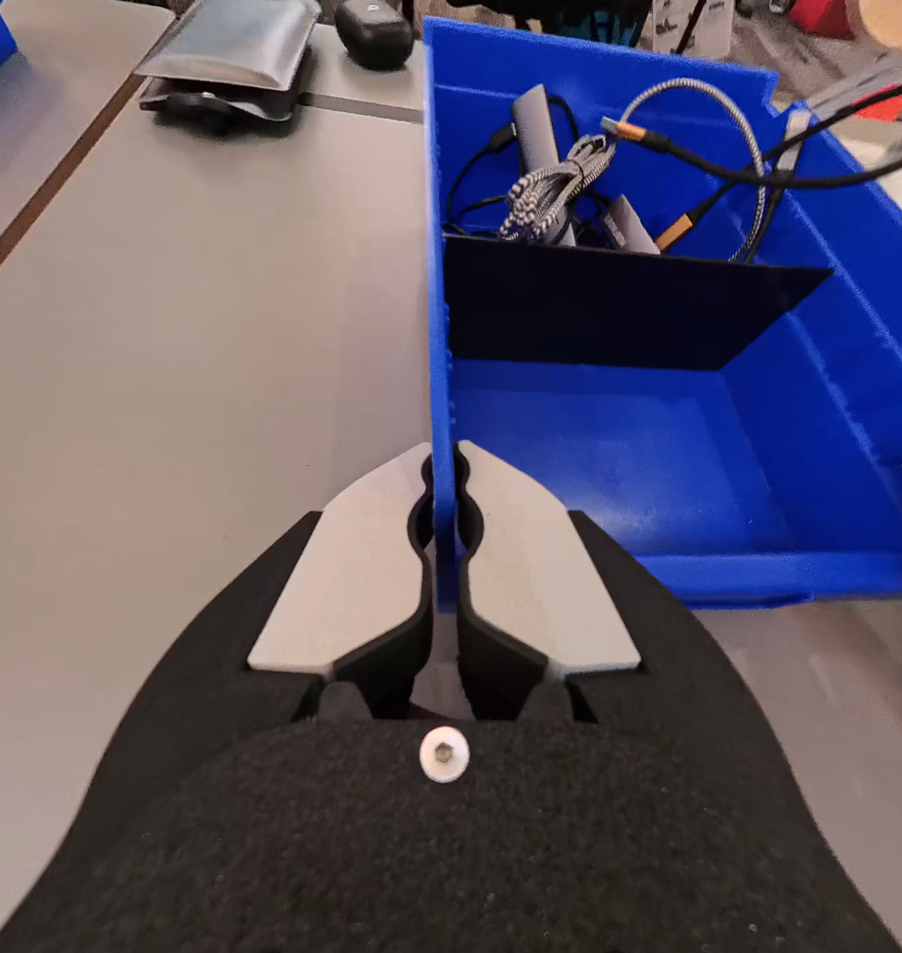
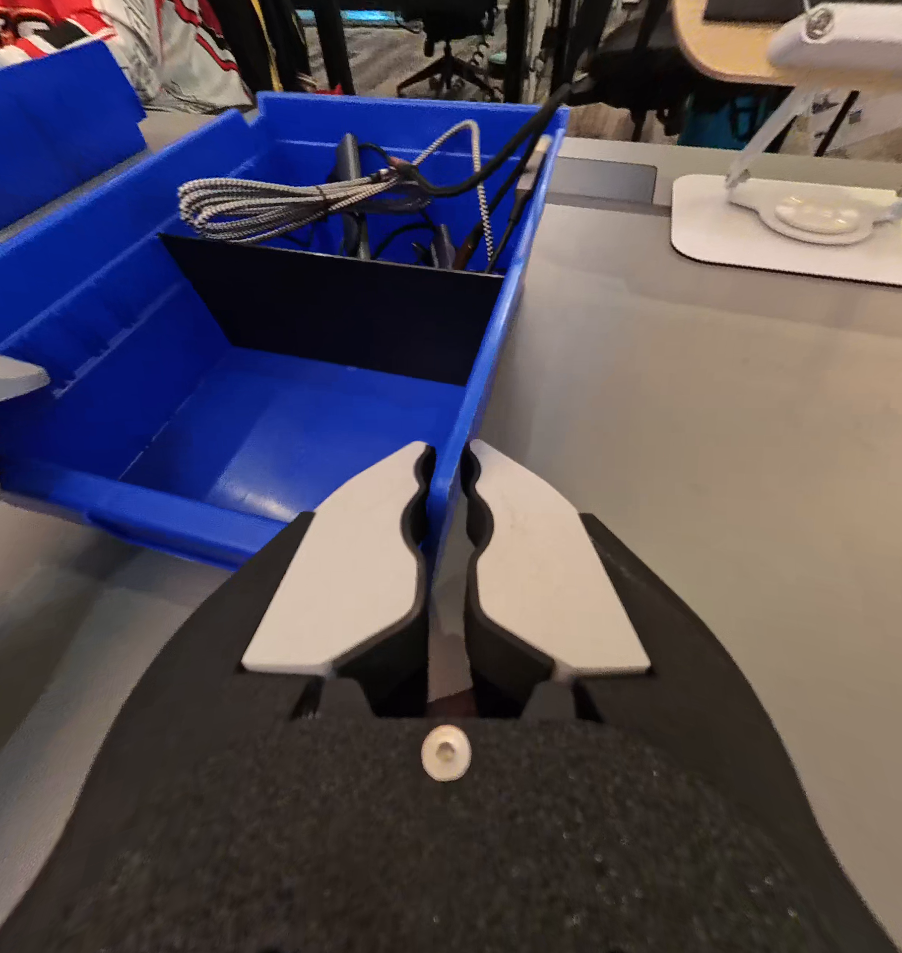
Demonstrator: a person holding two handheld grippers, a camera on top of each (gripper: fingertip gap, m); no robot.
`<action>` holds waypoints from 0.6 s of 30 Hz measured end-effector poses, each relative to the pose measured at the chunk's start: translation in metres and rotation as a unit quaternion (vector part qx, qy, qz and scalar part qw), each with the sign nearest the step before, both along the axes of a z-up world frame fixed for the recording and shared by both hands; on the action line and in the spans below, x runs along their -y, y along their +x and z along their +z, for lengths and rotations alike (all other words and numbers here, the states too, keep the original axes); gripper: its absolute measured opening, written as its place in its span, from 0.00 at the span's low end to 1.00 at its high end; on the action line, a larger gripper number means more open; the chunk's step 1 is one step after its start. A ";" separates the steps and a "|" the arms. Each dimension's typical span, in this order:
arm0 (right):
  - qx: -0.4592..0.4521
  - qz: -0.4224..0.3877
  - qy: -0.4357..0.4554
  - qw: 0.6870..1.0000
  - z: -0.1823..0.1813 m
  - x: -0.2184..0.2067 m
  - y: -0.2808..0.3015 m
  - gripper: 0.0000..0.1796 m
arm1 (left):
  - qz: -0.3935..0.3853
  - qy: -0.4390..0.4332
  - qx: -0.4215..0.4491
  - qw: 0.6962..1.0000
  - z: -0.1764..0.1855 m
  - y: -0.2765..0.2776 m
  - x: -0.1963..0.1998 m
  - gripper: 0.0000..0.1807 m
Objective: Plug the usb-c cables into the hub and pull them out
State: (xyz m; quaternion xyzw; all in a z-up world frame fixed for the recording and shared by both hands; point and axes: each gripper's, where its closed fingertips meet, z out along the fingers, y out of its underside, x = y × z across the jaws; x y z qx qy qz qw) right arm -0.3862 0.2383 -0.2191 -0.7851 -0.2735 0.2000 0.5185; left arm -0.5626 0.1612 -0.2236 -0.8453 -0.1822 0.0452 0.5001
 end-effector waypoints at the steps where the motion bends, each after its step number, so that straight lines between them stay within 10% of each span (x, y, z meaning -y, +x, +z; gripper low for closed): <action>1: -0.002 0.013 0.002 1.000 0.000 0.002 -0.001 0.06 | 0.005 0.006 0.000 1.000 0.000 -0.001 0.000 0.01; 7: -0.065 0.106 -0.015 0.992 0.002 0.026 0.035 0.22 | 0.047 0.046 -0.014 0.998 0.018 -0.007 0.012 0.18; 18: -0.105 0.096 -0.066 0.988 0.013 -0.009 0.269 0.18 | 0.081 0.157 0.029 0.984 0.047 0.009 0.038 0.19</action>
